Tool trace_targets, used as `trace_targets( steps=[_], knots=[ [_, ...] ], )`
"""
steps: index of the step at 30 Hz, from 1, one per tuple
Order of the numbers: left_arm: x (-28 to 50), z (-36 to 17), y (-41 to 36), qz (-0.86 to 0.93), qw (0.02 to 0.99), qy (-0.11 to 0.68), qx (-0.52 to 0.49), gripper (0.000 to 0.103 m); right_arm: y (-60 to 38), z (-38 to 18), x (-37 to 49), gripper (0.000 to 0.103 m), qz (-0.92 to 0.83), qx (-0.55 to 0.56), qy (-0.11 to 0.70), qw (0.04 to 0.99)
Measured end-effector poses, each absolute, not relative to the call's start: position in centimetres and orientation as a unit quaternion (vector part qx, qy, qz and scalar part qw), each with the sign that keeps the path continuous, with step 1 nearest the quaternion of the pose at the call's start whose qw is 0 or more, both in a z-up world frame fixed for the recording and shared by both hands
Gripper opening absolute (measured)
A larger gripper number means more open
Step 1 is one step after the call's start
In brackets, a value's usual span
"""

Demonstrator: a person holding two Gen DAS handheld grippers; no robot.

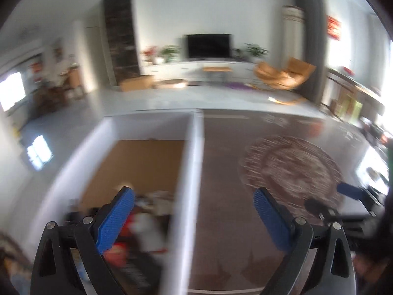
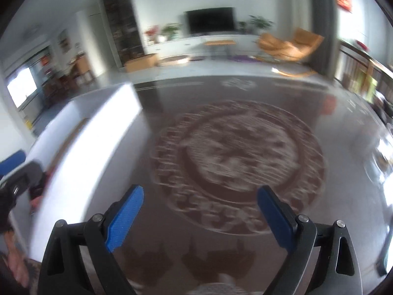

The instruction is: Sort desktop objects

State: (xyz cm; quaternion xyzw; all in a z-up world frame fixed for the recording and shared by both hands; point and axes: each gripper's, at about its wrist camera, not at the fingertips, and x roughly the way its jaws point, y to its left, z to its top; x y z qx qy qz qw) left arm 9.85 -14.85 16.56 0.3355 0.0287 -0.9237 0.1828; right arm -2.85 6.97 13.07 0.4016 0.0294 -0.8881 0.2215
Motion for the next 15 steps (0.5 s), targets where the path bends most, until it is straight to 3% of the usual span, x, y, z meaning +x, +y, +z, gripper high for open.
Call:
trace_targets(
  steps=[7,15],
  knots=[
    [15.5,18.9,-25.0,-0.89,0.304,0.085,0.328,0.101,-6.6,16.0,1.7,0.099,-0.828,0.415,0.099,0.363],
    [17.1,17.4,-28.0,-0.871,0.343,0.097,0.338,0.103,-12.9,15.6,4.4,0.099,-0.803,0.41,0.16,0.402]
  ],
)
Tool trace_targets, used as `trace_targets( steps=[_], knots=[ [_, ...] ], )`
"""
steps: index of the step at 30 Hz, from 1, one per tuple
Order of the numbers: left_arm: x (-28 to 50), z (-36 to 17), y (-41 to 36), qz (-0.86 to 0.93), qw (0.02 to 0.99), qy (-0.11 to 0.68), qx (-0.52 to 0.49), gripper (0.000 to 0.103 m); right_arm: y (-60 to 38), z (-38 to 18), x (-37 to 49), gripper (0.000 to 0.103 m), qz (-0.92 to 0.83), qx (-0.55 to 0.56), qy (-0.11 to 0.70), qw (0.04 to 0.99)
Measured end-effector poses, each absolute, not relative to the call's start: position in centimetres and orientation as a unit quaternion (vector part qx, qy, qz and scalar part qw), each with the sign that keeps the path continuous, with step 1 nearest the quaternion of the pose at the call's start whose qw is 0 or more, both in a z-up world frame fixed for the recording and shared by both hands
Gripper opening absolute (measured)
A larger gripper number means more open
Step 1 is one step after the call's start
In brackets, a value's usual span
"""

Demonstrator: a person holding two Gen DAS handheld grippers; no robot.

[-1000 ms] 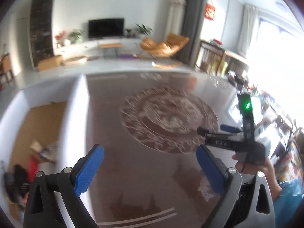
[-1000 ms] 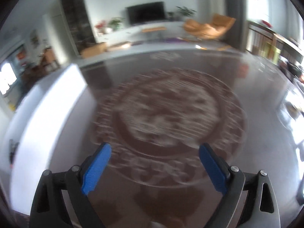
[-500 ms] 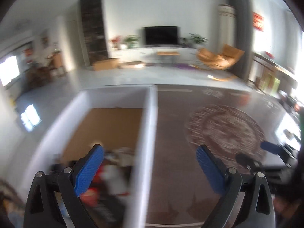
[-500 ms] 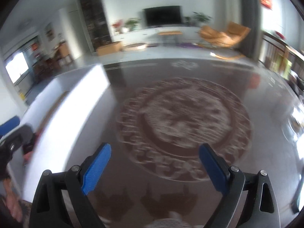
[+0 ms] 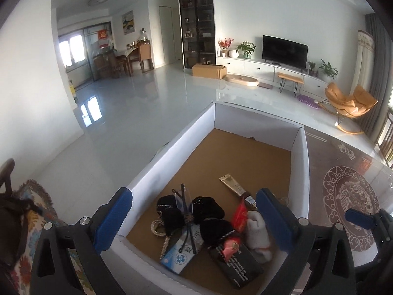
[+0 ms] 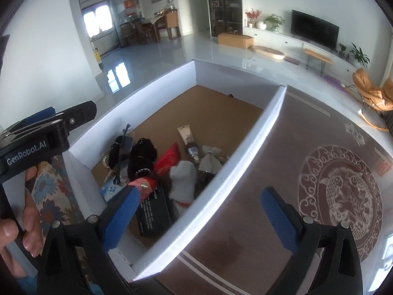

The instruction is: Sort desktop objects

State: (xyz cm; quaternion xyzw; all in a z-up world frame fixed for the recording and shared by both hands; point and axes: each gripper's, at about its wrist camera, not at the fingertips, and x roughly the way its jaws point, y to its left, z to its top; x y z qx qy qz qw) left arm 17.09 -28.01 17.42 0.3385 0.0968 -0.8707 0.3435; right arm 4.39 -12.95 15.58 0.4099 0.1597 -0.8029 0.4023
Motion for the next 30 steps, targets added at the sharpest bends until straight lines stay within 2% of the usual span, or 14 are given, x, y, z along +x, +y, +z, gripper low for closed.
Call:
trace_targets(
  steps=[13,26,30],
  knots=[
    [17.2,18.4,-27.3,-0.868,0.354,0.069,0.341,0.103,-14.0,15.4,3.8,0.099,-0.802,0.409,0.182,0.395],
    [18.4,18.9,-29.4,-0.879,0.307,0.155,0.329,0.103,-15.2,15.4,3.2,0.099,-0.797,0.408,0.198,0.4],
    [19.8,19.1,-29.2,-0.867,0.357,0.17,0.302,0.103,-15.9,15.6,3.2,0.099,-0.797,0.401,0.204,0.403]
  ],
)
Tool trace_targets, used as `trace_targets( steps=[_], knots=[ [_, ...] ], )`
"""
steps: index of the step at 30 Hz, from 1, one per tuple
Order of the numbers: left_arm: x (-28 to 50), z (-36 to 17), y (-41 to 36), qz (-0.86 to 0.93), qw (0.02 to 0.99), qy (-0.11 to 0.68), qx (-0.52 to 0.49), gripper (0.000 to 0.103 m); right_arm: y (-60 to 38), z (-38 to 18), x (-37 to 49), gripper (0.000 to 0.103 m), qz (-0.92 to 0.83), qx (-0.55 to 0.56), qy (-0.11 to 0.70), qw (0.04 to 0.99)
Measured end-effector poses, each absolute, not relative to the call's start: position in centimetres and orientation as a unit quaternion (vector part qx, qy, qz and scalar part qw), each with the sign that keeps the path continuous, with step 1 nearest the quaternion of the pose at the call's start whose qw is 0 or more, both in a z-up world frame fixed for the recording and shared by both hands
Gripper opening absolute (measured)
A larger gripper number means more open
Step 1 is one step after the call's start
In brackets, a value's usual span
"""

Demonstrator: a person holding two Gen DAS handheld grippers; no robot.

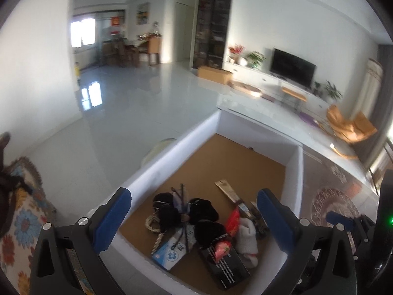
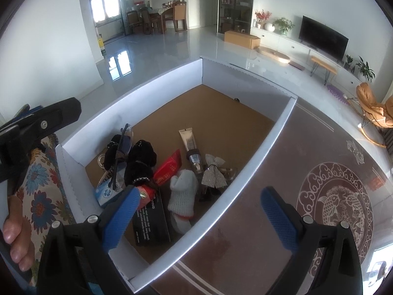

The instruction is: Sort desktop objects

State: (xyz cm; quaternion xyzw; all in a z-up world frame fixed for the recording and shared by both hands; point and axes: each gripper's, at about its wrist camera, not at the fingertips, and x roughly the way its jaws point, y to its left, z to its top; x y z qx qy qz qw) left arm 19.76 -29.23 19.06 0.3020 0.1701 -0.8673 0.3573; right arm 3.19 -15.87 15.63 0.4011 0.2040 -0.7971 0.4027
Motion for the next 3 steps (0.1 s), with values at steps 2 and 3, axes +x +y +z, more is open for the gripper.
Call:
trace_targets(
  steps=[2,3],
  knots=[
    [19.95,19.21,-28.74,-0.868,0.372,0.148,0.293,0.103,-16.05,15.72,3.17,0.099,-0.797,0.4,0.205,0.404],
    [19.93,19.22,-28.43,-0.87,0.377,0.133,0.289,0.103,-16.11,15.74,3.16,0.099,-0.796,0.401,0.204,0.404]
  ],
)
